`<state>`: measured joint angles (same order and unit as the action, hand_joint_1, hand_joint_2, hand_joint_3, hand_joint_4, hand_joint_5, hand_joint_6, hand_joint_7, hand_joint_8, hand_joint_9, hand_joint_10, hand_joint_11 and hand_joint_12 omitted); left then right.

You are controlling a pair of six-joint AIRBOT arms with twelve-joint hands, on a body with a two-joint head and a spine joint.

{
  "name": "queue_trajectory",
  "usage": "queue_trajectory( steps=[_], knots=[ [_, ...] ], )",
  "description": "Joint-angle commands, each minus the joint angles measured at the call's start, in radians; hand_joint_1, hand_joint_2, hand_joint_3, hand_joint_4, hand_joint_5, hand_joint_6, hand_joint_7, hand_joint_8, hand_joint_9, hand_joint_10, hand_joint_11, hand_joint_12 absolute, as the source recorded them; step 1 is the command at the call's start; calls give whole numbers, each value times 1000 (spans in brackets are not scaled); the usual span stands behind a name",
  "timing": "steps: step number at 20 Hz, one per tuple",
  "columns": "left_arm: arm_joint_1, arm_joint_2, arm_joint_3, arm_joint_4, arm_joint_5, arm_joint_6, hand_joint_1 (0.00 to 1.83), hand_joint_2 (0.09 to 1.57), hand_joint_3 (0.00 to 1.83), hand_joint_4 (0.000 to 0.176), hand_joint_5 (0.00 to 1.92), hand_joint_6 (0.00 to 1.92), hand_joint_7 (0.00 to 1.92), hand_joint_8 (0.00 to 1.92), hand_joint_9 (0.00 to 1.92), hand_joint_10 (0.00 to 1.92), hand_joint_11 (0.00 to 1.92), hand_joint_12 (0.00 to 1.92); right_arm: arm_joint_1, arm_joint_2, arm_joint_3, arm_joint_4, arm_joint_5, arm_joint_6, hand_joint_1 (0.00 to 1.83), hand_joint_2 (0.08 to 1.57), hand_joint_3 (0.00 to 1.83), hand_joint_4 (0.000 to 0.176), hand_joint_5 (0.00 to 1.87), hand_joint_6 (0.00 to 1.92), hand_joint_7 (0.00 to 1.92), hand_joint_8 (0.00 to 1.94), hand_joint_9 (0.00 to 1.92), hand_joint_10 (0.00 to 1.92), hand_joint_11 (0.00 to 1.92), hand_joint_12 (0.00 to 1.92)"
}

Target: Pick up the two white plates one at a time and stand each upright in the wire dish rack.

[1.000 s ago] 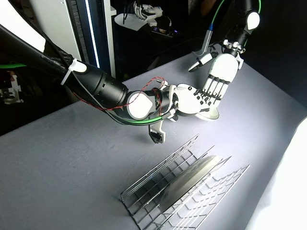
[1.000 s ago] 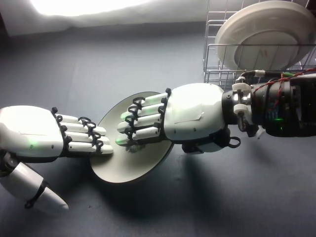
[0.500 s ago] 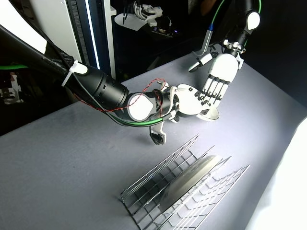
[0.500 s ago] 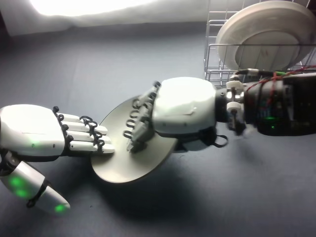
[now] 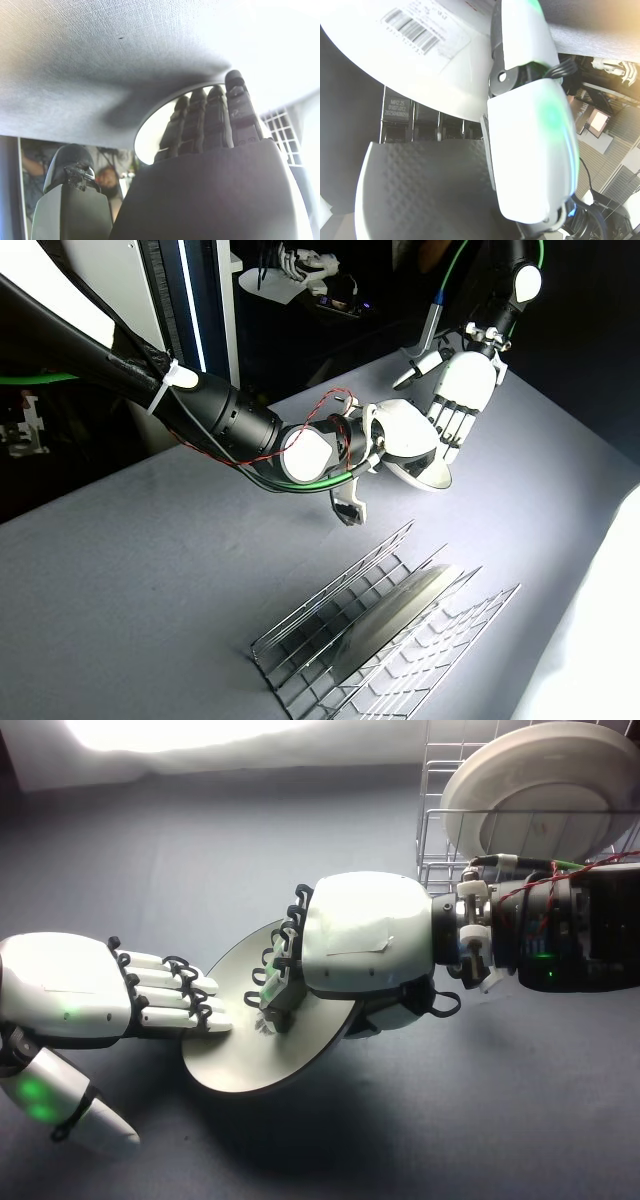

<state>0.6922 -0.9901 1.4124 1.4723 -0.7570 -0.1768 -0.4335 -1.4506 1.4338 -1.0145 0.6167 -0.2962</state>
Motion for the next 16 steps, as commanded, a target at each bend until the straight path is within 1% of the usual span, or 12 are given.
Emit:
queue_trajectory(
  steps=[1, 4, 5, 6, 7, 8, 9, 12, 13, 14, 15, 16],
  knots=[
    [-14, 7, 2, 15, -20, 0, 0, 1045, 1, 0, 71, 9, 45, 7, 4, 1, 0, 0, -10, 5, 0, 15, 8, 5, 1392, 1059, 0, 0, 1000, 852, 1073, 736, 1119, 964, 991, 961],
    [-71, 31, 3, 13, -39, 0, 0, 1040, 0, 0, 60, 2, 38, 2, 0, 0, 0, 0, -9, 8, 0, 15, 35, 5, 1394, 1052, 0, 0, 1019, 842, 1087, 704, 1131, 929, 1006, 967],
    [-93, 41, 4, 1, -54, 0, 0, 1030, 0, 0, 60, 2, 40, 3, 0, 0, 0, 0, -6, 15, -5, 15, 42, 5, 1393, 1054, 0, 0, 1010, 872, 1082, 707, 1128, 918, 989, 921],
    [-113, 52, 5, -17, -71, 0, 0, 1023, 0, 0, 60, 2, 41, 3, 0, 0, 0, 0, -3, 23, -11, 21, 54, 6, 1393, 1054, 0, 0, 1017, 862, 1075, 721, 1125, 917, 980, 908],
    [-125, 58, 6, -22, -80, 0, 0, 1029, 0, 0, 69, 5, 47, 5, 4, 2, 0, 0, 1, 29, -18, 31, 55, 6, 1394, 1048, 0, 0, 1032, 865, 1121, 662, 1115, 889, 989, 877],
    [-140, 66, 8, -23, -90, 0, 0, 1036, 0, 0, 72, 6, 48, 5, 5, 2, 3, 1, 5, 39, -29, 51, 57, 6, 1395, 1043, 1, 0, 1021, 877, 1140, 653, 1132, 845, 1024, 846],
    [-159, 77, 11, -23, -100, 0, 0, 1043, 1, 0, 52, 1, 28, 0, 0, 0, 0, 0, 13, 54, -49, 75, 60, 6, 1396, 1042, 1, 0, 1012, 877, 1152, 664, 1132, 827, 1031, 838],
    [-196, 102, 22, -22, -126, 0, 0, 1029, 0, 0, 63, 6, 46, 8, 8, 3, 4, 2, 37, 96, -104, 112, 63, 6, 1394, 1056, 0, 0, 969, 919, 1119, 737, 1109, 878, 1023, 832],
    [-209, 110, 26, -22, -138, 0, 0, 1030, 0, 0, 61, 4, 44, 6, 3, 0, 2, 1, 45, 111, -125, 129, 63, 6, 1395, 1052, 0, 0, 991, 904, 1120, 720, 1117, 866, 1027, 847],
    [-223, 119, 30, -22, -150, 0, 0, 1036, 0, 0, 64, 5, 46, 7, 1, 0, 2, 1, 56, 132, -150, 153, 63, 6, 1395, 1051, 0, 0, 994, 907, 1115, 714, 1123, 862, 1022, 848],
    [-250, 148, 34, -22, -181, -19, 0, 1044, 3, 0, 66, 5, 49, 7, 5, 2, 5, 2, 79, 186, -209, 214, 61, 6, 1393, 1058, 1, 0, 977, 927, 1091, 741, 1117, 894, 1021, 868],
    [-253, 155, 34, -21, -186, -26, 0, 1044, 3, 0, 66, 5, 49, 7, 5, 2, 5, 2, 80, 193, -219, 226, 59, 6, 1393, 1058, 1, 0, 977, 927, 1091, 741, 1117, 894, 1021, 868]
  ],
)
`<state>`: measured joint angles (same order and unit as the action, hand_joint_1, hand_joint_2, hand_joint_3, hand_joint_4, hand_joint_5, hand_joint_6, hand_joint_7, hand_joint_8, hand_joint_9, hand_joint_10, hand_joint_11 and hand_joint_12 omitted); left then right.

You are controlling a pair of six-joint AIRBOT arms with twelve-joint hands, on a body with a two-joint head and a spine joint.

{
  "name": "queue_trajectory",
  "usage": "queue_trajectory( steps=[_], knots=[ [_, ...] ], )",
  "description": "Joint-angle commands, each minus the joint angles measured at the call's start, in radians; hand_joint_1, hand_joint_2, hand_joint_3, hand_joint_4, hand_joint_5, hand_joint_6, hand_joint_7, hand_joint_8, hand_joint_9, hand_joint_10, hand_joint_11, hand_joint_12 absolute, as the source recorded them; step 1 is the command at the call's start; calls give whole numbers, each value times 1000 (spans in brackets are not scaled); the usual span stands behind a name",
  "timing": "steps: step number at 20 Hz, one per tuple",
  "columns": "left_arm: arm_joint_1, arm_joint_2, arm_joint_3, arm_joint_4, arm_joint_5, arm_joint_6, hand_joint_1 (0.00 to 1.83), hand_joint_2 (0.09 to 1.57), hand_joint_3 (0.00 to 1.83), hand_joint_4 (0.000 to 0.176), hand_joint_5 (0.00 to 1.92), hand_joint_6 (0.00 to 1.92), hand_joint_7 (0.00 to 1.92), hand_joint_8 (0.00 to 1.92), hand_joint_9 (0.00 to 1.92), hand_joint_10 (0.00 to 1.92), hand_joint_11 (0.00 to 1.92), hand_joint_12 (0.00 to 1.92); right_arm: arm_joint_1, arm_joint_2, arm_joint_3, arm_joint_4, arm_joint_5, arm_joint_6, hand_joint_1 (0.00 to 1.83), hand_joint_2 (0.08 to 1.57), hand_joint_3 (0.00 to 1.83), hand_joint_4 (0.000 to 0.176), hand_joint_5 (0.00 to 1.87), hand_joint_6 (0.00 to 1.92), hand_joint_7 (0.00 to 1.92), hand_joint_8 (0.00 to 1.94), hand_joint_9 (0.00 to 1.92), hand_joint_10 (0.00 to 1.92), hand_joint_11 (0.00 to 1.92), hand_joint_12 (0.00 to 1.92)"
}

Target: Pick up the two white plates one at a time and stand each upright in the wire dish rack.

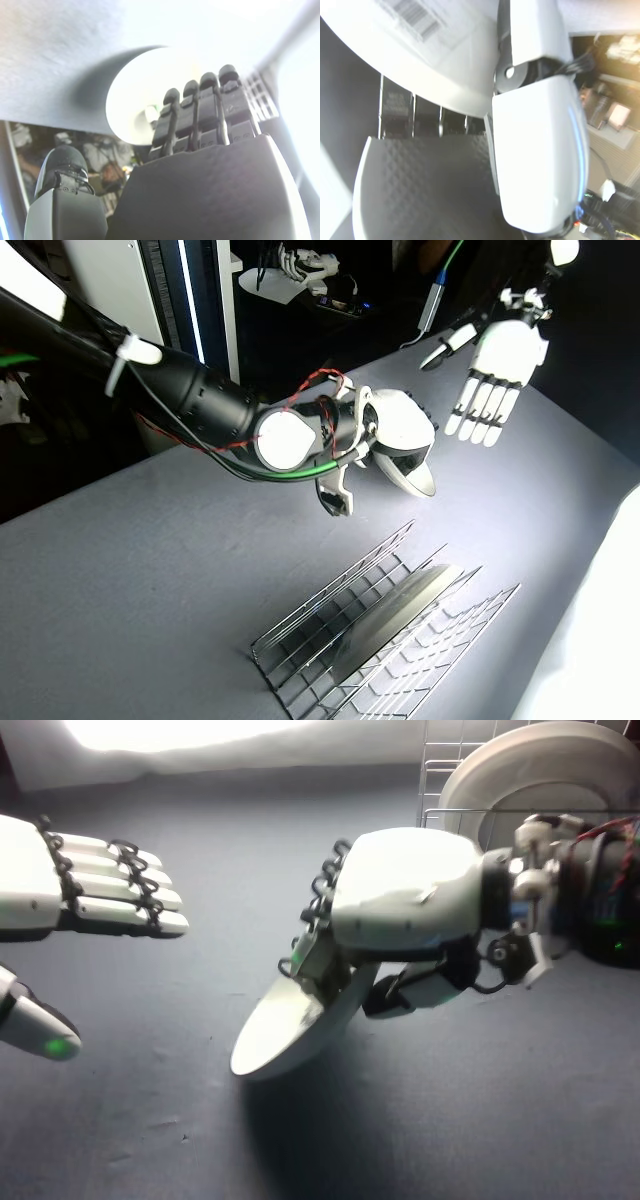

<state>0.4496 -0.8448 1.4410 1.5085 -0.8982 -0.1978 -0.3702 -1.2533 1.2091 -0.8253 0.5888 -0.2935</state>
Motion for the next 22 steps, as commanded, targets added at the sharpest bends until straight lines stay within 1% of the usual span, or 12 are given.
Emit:
queue_trajectory(
  steps=[1, 2, 4, 5, 6, 9, 11, 13, 15, 16, 18, 22],
  knots=[
    [-16, 20, 5, -52, -52, -18, 0, 1033, 0, 0, 68, 6, 52, 8, 11, 4, 1, 1, 22, 16, -18, 65, 84, 3, 1392, 1065, 0, 0, 955, 945, 1088, 758, 1097, 927, 1022, 872],
    [-27, 38, 3, -33, -57, -34, 0, 1033, 0, 0, 68, 6, 52, 8, 11, 4, 1, 1, 31, 45, -49, 91, 84, 3, 1392, 1065, 0, 0, 955, 945, 1088, 758, 1097, 927, 1022, 872],
    [-50, 60, 0, 12, -67, -66, 0, 1029, 0, 0, 52, 0, 36, 1, 0, 0, 0, 0, 44, 82, -86, 145, 75, 4, 1399, 1044, 0, 0, 997, 845, 1150, 642, 1147, 887, 1045, 889],
    [-69, 79, -5, 37, -79, -84, 0, 1035, 0, 0, 52, 0, 36, 1, 0, 0, 0, 0, 55, 109, -112, 195, 69, 4, 1399, 1042, 0, 0, 1007, 822, 1151, 648, 1146, 892, 1046, 892],
    [-84, 95, -8, 49, -85, -90, 0, 1027, 0, 0, 52, 0, 31, 0, 0, 0, 0, 0, 63, 128, -129, 232, 62, 6, 1396, 1056, 1, 0, 976, 881, 1114, 725, 1114, 921, 1006, 868],
    [-133, 134, -6, 63, -91, -126, 0, 1030, 0, 0, 64, 5, 42, 5, 0, 0, 1, 0, 82, 182, -180, 332, 55, 8, 1399, 1041, 0, 0, 1021, 800, 1143, 669, 1151, 886, 1058, 913],
    [-153, 149, -13, 63, -91, -137, 0, 1028, 0, 0, 66, 5, 46, 6, 0, 0, 2, 1, 92, 213, -212, 397, 51, 8, 1397, 1053, 1, 0, 980, 838, 1128, 708, 1120, 940, 1028, 913],
    [-154, 154, -27, 78, -88, -139, 0, 1032, 0, 0, 68, 5, 46, 5, 0, 0, 5, 2, 106, 241, -243, 459, 41, 8, 1395, 1059, 1, 0, 975, 856, 1094, 772, 1111, 944, 1025, 900],
    [-160, 151, -37, 93, -86, -140, 0, 1028, 0, 0, 51, 0, 33, 0, 0, 0, 0, 0, 121, 262, -266, 511, 30, 10, 1389, 1075, 0, 0, 933, 949, 1053, 835, 1082, 960, 1009, 867],
    [-163, 145, -36, 96, -91, -140, 0, 1037, 2, 0, 59, 4, 41, 3, 0, 0, 0, 0, 125, 268, -270, 523, 28, 10, 1394, 1057, 0, 0, 982, 874, 1110, 743, 1110, 921, 1018, 871],
    [-165, 131, -22, 96, -92, -140, 0, 1033, 0, 0, 68, 6, 41, 3, 0, 0, 0, 0, 138, 287, -284, 575, 10, 11, 1397, 1048, 0, 0, 1005, 821, 1132, 690, 1126, 926, 1030, 894],
    [-169, 118, -14, 97, -75, -145, 0, 1040, 3, 0, 68, 4, 50, 4, 3, 1, 4, 2, 153, 320, -290, 677, -2, 21, 1396, 1056, 0, 0, 967, 858, 1103, 746, 1136, 919, 1015, 887]
  ],
)
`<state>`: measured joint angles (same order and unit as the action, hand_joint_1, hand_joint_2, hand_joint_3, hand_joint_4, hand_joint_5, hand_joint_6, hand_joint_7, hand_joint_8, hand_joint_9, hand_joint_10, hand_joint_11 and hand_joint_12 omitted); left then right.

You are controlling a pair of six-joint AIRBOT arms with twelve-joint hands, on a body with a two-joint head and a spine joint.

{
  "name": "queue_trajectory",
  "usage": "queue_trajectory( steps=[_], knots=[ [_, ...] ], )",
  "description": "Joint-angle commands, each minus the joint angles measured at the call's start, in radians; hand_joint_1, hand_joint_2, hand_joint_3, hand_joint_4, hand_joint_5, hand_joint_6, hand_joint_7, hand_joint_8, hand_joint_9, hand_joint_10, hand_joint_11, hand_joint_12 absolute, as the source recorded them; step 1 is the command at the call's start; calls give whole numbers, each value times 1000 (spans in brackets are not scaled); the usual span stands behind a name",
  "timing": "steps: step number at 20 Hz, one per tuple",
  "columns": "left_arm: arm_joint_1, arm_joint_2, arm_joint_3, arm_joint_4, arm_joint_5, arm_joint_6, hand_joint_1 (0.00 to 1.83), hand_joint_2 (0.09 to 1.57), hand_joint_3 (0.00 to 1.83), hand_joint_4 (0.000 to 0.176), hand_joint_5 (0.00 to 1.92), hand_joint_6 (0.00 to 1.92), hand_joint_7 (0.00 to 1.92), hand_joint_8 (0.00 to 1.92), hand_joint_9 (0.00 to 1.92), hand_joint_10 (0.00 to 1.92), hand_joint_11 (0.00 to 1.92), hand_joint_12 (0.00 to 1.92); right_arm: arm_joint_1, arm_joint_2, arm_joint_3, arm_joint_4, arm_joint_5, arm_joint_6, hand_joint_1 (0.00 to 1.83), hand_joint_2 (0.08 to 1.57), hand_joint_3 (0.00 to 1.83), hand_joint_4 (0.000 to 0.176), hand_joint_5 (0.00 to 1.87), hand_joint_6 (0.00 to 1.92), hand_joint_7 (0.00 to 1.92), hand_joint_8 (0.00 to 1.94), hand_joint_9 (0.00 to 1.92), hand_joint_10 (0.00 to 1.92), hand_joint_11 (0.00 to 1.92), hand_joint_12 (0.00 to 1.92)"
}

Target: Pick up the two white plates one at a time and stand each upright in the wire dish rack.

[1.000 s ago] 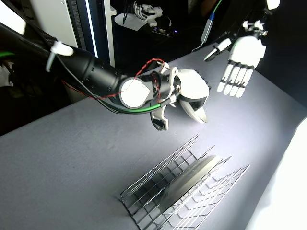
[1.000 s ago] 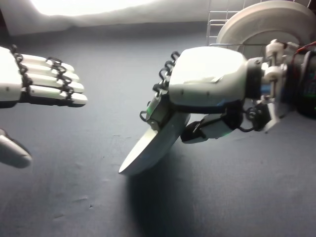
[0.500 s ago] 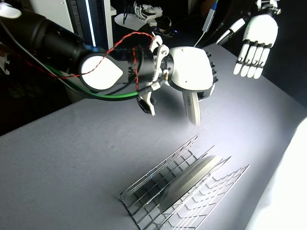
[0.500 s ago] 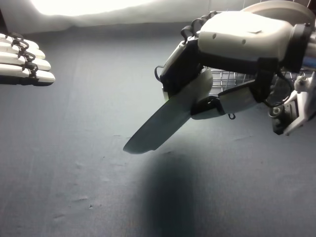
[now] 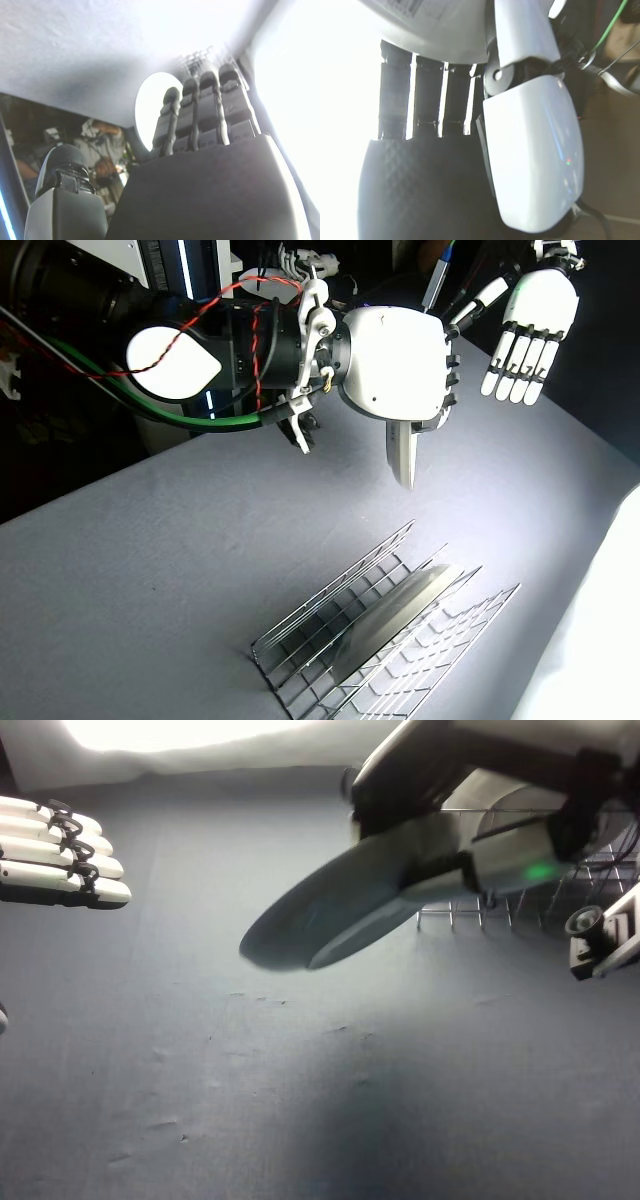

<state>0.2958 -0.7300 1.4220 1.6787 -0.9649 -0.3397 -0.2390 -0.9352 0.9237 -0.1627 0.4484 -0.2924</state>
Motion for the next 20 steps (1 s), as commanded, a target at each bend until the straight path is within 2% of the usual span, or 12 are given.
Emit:
queue_trajectory(
  steps=[1, 6, 11, 13, 15, 17, 20],
  knots=[
    [-14, 3, 3, -73, -6, -6, 0, 1037, 2, 0, 71, 4, 50, 4, 4, 1, 3, 2, 23, 9, -6, 50, 136, 24, 1394, 1062, 1, 0, 957, 875, 1084, 773, 1126, 941, 1002, 898],
    [-14, 5, -5, -71, -4, -15, 0, 1023, 0, 0, 92, 9, 64, 6, 14, 4, 18, 9, 39, 48, -13, 248, 113, 27, 1399, 1041, 0, 0, 1013, 800, 1145, 683, 1154, 869, 1036, 906],
    [-21, 3, -1, -70, -5, -29, 0, 1030, 0, 0, 44, 2, 28, 3, 0, 0, 0, 0, 62, 69, -6, 398, 103, 27, 1396, 1055, 0, 0, 972, 882, 1119, 733, 1122, 900, 1003, 873],
    [-21, 2, 0, -68, -4, -30, 0, 1039, 4, 0, 66, 10, 48, 10, 6, 2, 0, 0, 71, 74, 12, 435, 97, 27, 1392, 1063, 0, 0, 964, 913, 1081, 794, 1107, 919, 1005, 871],
    [-21, 2, -1, -68, -4, -31, 0, 1022, 0, 0, 65, 8, 43, 7, 0, 0, 0, 0, 71, 82, 27, 442, 90, 26, 1397, 1047, 0, 0, 995, 835, 1127, 719, 1144, 882, 1047, 880],
    [-22, 2, -1, -68, -4, -31, 0, 1036, 3, 0, 40, 0, 32, 1, 0, 0, 0, 0, 66, 94, 39, 448, 87, 25, 1393, 1063, 0, 0, 957, 899, 1104, 751, 1095, 954, 989, 884],
    [-23, 0, 2, -66, -5, -32, 0, 1039, 3, 0, 79, 15, 49, 6, 2, 1, 7, 3, 35, 104, 65, 448, 86, 24, 1395, 1054, 0, 0, 996, 833, 1115, 736, 1105, 953, 992, 916]
  ],
)
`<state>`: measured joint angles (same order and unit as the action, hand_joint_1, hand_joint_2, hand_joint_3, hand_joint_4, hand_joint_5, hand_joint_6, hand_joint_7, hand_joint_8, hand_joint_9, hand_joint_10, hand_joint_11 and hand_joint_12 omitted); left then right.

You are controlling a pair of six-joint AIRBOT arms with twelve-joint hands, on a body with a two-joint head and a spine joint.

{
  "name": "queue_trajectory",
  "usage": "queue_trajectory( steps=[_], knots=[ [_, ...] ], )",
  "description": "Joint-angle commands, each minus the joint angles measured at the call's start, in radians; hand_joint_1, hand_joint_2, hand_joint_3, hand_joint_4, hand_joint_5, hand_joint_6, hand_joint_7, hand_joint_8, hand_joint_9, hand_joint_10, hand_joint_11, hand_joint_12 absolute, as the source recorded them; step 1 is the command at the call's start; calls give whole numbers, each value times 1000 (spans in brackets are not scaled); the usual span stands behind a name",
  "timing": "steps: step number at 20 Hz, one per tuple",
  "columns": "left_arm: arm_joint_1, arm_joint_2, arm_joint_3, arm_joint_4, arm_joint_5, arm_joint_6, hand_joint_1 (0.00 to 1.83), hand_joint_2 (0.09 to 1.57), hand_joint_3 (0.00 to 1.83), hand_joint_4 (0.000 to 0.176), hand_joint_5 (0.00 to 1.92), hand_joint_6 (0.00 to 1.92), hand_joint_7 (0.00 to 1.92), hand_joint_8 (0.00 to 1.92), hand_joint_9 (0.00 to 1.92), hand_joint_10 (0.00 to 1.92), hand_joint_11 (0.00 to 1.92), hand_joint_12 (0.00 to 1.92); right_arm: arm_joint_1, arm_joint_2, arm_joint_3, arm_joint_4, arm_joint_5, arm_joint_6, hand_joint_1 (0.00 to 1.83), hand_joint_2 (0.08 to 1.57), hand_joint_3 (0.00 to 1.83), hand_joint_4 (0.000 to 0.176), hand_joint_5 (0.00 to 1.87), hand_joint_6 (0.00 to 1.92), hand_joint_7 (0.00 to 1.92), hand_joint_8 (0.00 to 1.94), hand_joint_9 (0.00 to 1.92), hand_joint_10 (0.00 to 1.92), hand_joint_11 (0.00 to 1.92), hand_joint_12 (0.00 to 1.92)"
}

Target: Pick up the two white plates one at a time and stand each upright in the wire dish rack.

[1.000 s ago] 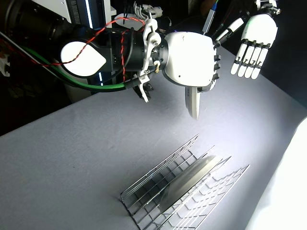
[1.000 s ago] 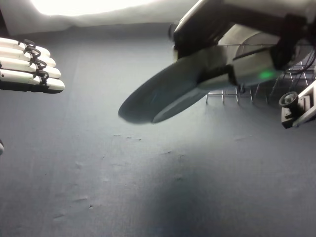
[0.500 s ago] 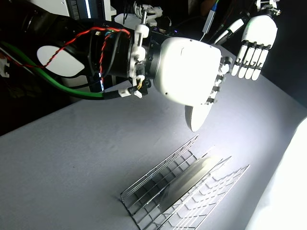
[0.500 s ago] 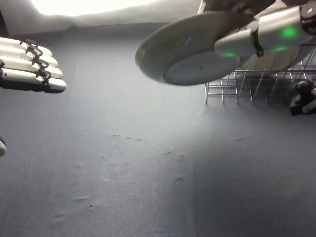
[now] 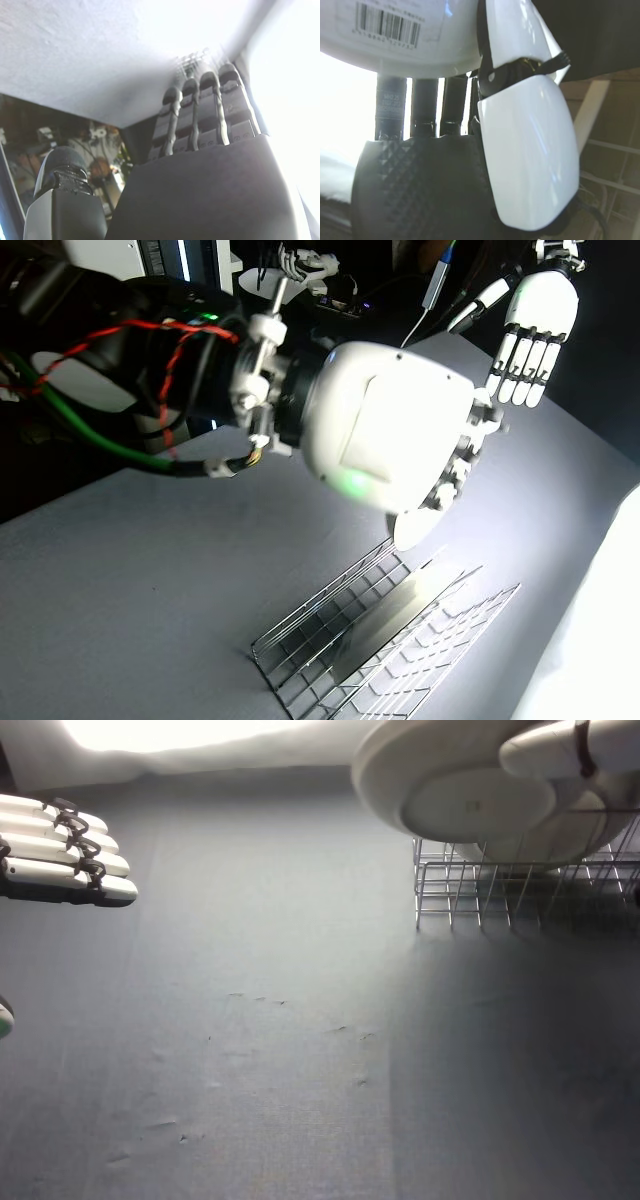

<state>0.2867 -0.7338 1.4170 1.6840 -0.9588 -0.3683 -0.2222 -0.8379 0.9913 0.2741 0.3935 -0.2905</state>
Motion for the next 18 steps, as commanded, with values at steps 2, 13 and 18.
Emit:
queue_trajectory(
  steps=[2, 13, 18],
  knots=[
    [-18, 0, 12, -71, -13, -3, 0, 1042, 4, 0, 62, 6, 30, 0, 0, 0, 0, 0, -4, 7, 12, 11, 143, 21, 1396, 1053, 0, 0, 1001, 824, 1126, 721, 1101, 960, 977, 913],
    [-39, -13, 2, -52, -9, -3, 0, 1037, 0, 0, 69, 1, 51, 3, 4, 1, 3, 1, -144, -2, 97, -48, 202, 1, 1396, 1052, 0, 0, 1009, 819, 1085, 776, 1135, 911, 990, 960],
    [-40, -13, 0, -52, -9, -3, 0, 1033, 0, 0, 44, 3, 32, 3, 0, 0, 0, 0, -189, -8, 133, -76, 230, -7, 1386, 1081, 0, 0, 934, 980, 1033, 858, 1065, 978, 943, 943]
  ],
)
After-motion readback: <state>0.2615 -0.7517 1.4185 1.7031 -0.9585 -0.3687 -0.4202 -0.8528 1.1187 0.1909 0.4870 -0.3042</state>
